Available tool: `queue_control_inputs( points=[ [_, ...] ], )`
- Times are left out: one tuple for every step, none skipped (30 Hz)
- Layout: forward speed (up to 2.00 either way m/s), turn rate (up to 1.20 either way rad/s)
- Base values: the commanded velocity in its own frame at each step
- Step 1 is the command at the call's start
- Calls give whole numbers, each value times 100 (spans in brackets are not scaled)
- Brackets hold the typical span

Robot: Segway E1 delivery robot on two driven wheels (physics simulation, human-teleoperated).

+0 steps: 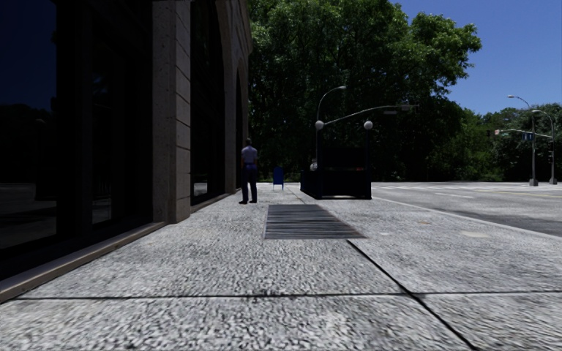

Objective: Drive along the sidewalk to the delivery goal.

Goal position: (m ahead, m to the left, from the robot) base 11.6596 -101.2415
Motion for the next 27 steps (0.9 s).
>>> queue_control_inputs(
  points=[
    [200,0],
    [200,0],
    [200,0],
    [200,0],
    [200,0],
    [200,0],
    [200,0],
    [200,0],
    [200,0],
    [200,0],
    [200,0],
    [200,0],
    [200,0],
    [200,0],
    [200,0],
    [200,-9],
    [200,-27],
    [200,-42],
    [200,-42],
    [200,-46],
    [200,-47],
    [200,-47],
    [200,-47],
    [200,-47],
    [200,-47],
    [200,-47],
    [200,-37]
  ],
)
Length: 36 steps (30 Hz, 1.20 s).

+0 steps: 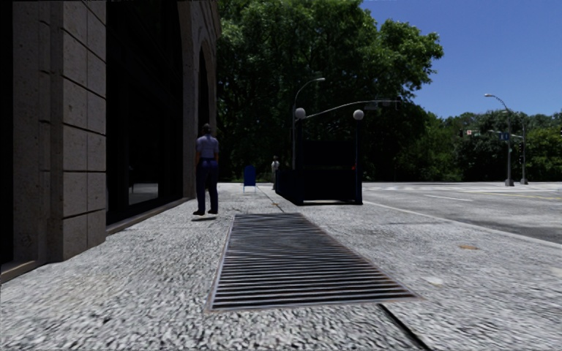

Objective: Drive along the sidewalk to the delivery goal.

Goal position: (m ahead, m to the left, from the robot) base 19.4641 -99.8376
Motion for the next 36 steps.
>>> queue_control_inputs(
  points=[
    [200,0],
    [200,0],
    [200,0],
    [200,0],
    [200,0],
    [200,0],
    [200,0],
    [200,0],
    [200,0],
    [200,0],
    [200,0],
    [200,0],
    [200,0],
    [200,0],
    [200,0],
    [200,0],
    [200,0],
    [200,0],
    [200,0],
    [200,0],
    [200,0],
    [200,0],
    [200,0],
    [200,0],
    [200,0],
    [200,0],
    [200,0],
    [200,0],
    [200,0],
    [200,0],
    [200,0],
    [200,0],
    [200,0],
    [200,0],
    [200,0],
    [200,0]
  ],
)
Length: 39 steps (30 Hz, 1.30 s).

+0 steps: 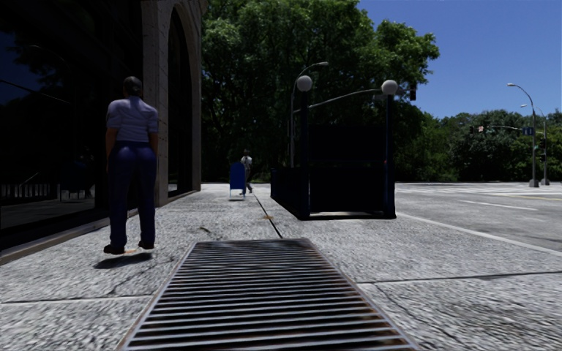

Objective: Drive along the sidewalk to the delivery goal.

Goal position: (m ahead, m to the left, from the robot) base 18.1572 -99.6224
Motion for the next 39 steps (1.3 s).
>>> queue_control_inputs(
  points=[
    [200,0],
    [200,0],
    [200,0],
    [200,0],
    [200,0],
    [200,0],
    [200,0],
    [200,0],
    [200,0],
    [200,0],
    [200,0],
    [200,0],
    [200,0],
    [200,0],
    [200,0],
    [200,0],
    [200,0],
    [200,0],
    [200,11],
    [200,15],
    [200,15],
    [200,17],
    [200,17],
    [200,17],
    [200,17],
    [200,17],
    [200,17],
    [200,17],
    [200,17],
    [200,17],
    [200,25],
    [200,28],
    [200,28],
    [200,31],
    [200,33],
    [200,34],
    [200,34],
    [200,34],
    [200,34]
  ],
)
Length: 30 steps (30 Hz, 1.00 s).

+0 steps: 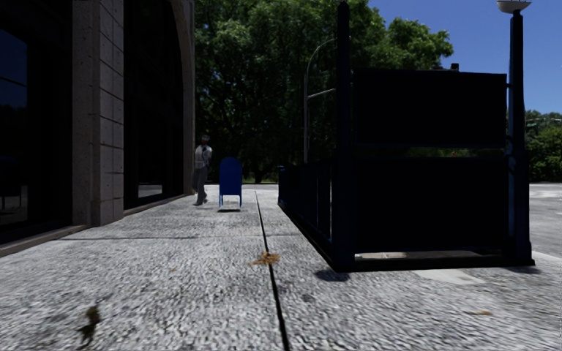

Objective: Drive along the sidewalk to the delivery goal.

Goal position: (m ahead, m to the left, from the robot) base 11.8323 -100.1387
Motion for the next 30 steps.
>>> queue_control_inputs(
  points=[
    [200,34],
    [200,35],
    [200,40],
    [200,45],
    [200,45],
    [200,47],
    [200,47],
    [200,47],
    [200,47],
    [200,47],
    [200,47],
    [200,36],
    [200,18],
    [198,0],
    [191,0],
    [191,0],
    [178,0],
    [168,0],
    [162,0],
    [159,0],
    [157,0],
    [157,0],
    [152,0],
    [149,-23],
    [148,-35],
    [148,-39],
    [148,-39],
    [148,-26],
    [158,0],
    [164,0]
  ],
)
